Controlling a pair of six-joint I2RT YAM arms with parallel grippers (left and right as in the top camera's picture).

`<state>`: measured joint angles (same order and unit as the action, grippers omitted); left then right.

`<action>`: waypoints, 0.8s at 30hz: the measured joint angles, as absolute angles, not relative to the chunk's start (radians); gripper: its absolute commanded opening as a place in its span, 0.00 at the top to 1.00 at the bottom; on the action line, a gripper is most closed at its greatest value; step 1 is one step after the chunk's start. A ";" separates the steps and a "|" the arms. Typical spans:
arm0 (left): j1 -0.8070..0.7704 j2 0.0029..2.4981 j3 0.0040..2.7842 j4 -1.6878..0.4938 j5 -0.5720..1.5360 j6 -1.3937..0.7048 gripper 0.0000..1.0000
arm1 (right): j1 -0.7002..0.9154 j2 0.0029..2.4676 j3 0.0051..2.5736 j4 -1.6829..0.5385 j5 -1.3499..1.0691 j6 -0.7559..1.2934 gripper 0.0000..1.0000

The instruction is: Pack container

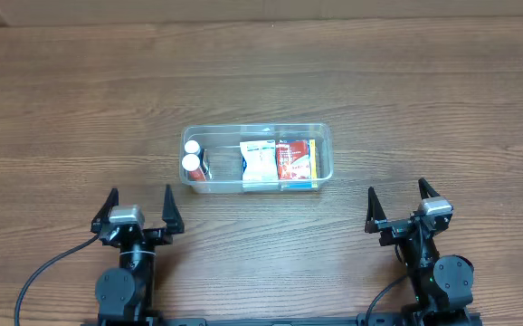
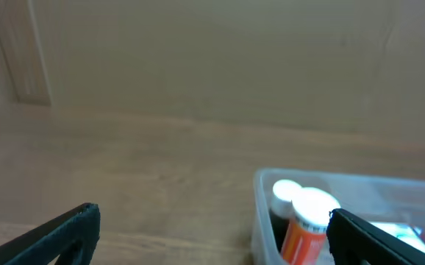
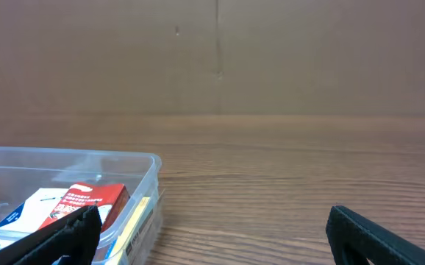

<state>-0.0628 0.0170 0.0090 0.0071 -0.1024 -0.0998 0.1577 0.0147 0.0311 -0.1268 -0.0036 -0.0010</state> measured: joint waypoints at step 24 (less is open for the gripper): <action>-0.063 0.013 0.008 -0.077 -0.026 0.038 0.00 | 0.158 0.015 0.031 -0.126 -0.004 -0.001 0.00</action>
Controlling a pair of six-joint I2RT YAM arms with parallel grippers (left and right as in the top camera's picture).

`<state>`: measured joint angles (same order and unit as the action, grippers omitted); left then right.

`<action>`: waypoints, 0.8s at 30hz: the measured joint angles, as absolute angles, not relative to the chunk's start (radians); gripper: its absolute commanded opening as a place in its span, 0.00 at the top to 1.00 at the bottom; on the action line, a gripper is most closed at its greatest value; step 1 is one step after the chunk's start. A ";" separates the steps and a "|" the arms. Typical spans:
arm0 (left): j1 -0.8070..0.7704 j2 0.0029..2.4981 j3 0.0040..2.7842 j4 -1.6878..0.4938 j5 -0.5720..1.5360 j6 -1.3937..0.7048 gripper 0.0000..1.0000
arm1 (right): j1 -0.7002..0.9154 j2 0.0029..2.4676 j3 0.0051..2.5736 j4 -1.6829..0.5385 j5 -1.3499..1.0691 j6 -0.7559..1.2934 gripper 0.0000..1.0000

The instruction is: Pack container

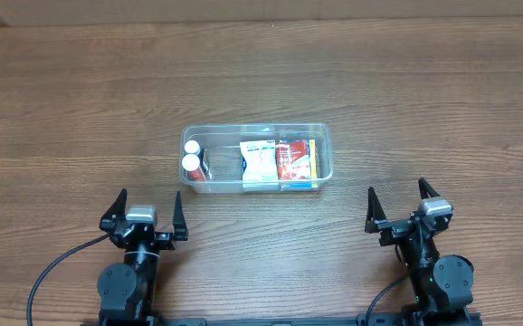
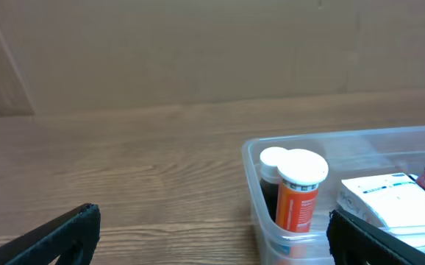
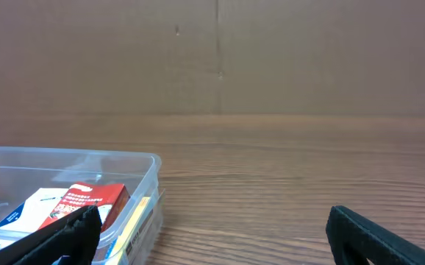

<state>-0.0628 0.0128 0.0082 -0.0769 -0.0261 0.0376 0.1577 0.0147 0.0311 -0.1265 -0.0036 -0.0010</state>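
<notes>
A clear plastic container [image 1: 325, 149] sits mid-table. Inside it stand two white-capped bottles [image 1: 191, 163] at its left end, the nearer one orange [image 2: 298, 199], then a white-and-blue packet [image 1: 258, 163], a red box [image 1: 292, 159] and a yellow-edged box [image 1: 313, 163]. My left gripper [image 1: 147, 213] is open near the front edge, just below the container's left end. My right gripper [image 1: 399, 206] is open at the front right, apart from the container. Both hold nothing.
The wooden table [image 1: 442, 100] spreads bare to the left, right and behind the container. A cardboard-coloured wall [image 3: 212, 51] stands at the table's far edge. Cables [image 1: 53, 272] trail from both arm bases at the front.
My left gripper has shifted a little to the right and turned toward the container, so the bottles sit more central in its view. The right gripper has not moved.
</notes>
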 measured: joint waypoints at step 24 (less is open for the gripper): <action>-0.063 0.013 0.008 -0.077 -0.011 0.060 0.00 | 0.158 0.015 0.031 -0.127 -0.004 -0.001 0.00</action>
